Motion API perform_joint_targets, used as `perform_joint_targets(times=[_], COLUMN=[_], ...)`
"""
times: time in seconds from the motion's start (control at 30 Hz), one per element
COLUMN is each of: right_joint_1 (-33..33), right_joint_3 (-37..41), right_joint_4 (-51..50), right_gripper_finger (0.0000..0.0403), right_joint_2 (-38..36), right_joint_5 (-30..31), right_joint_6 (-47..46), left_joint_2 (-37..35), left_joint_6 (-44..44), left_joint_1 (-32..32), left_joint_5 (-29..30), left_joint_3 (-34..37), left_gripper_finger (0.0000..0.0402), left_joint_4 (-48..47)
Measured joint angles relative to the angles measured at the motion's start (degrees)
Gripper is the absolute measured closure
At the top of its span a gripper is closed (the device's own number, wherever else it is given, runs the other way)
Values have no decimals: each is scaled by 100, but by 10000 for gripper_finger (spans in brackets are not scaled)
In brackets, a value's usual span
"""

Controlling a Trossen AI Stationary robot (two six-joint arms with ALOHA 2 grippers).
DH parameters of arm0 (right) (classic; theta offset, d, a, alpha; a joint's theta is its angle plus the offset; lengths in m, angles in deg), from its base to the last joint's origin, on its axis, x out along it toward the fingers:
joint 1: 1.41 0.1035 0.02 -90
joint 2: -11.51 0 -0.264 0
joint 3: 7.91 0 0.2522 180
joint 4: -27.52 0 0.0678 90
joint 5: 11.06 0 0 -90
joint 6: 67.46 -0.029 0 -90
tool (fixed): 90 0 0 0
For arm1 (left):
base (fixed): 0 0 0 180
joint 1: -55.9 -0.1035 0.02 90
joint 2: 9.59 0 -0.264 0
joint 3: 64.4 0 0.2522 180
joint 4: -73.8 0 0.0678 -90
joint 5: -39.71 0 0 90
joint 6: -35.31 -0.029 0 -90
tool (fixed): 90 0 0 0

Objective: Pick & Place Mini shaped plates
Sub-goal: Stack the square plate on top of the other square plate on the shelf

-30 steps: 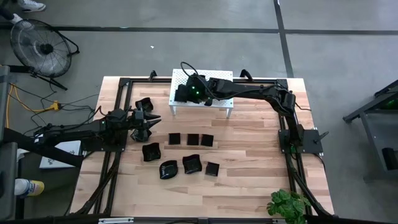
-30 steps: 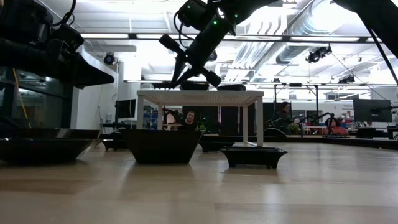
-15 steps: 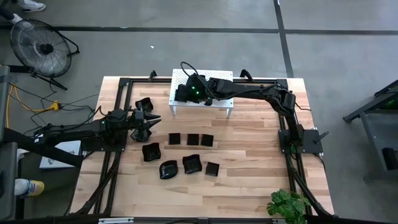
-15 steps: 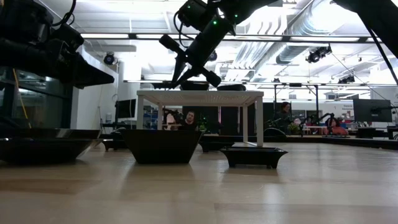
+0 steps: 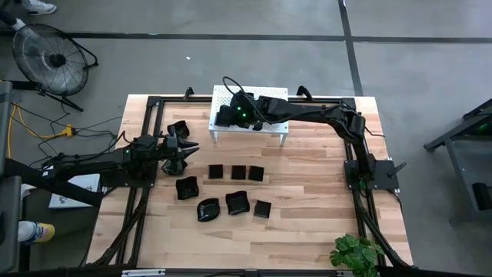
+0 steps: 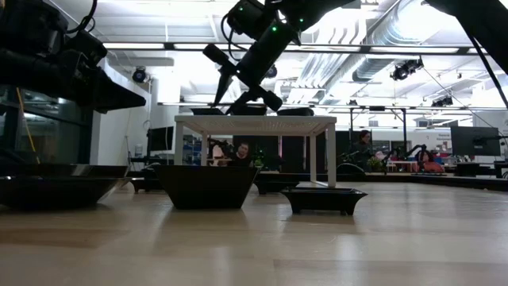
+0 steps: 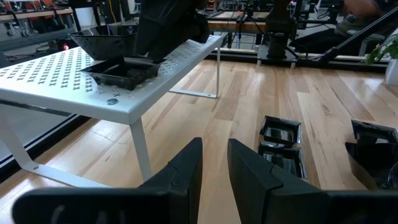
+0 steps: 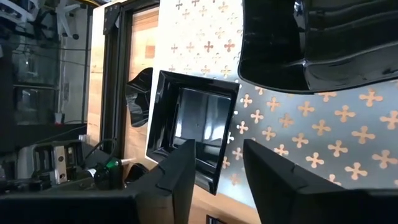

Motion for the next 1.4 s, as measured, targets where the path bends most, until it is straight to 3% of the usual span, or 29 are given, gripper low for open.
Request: perform_joint_targets(times=[0.27, 0.67, 1.1, 1.23, 1.4], right_joint_1=[144, 941, 1783, 2087, 2500], right_joint_3=[-2, -4, -1, 305, 1270], right_joint_4=[-202, -1755, -4142, -4188, -3496], right_gripper_finger=[269, 269, 269, 269, 269], right_joint_2=[-317, -717, -858, -1056, -1472], right_joint_5=[55, -895, -1017, -1032, -1068], right_joint_6=[649, 1720, 1263, 808, 7], left_joint_2=[1, -1, 1, 1, 1], left_joint_6=[0, 0, 0, 0, 0], left_joint_1=[1, 0, 1, 1, 1], left_joint_5=[1, -1, -1, -1, -1], left_joint_3=[0, 0, 0, 0, 0], left_gripper_finger=[328, 328, 328, 328, 328], left_joint_4=[0, -3, -5, -5, 0])
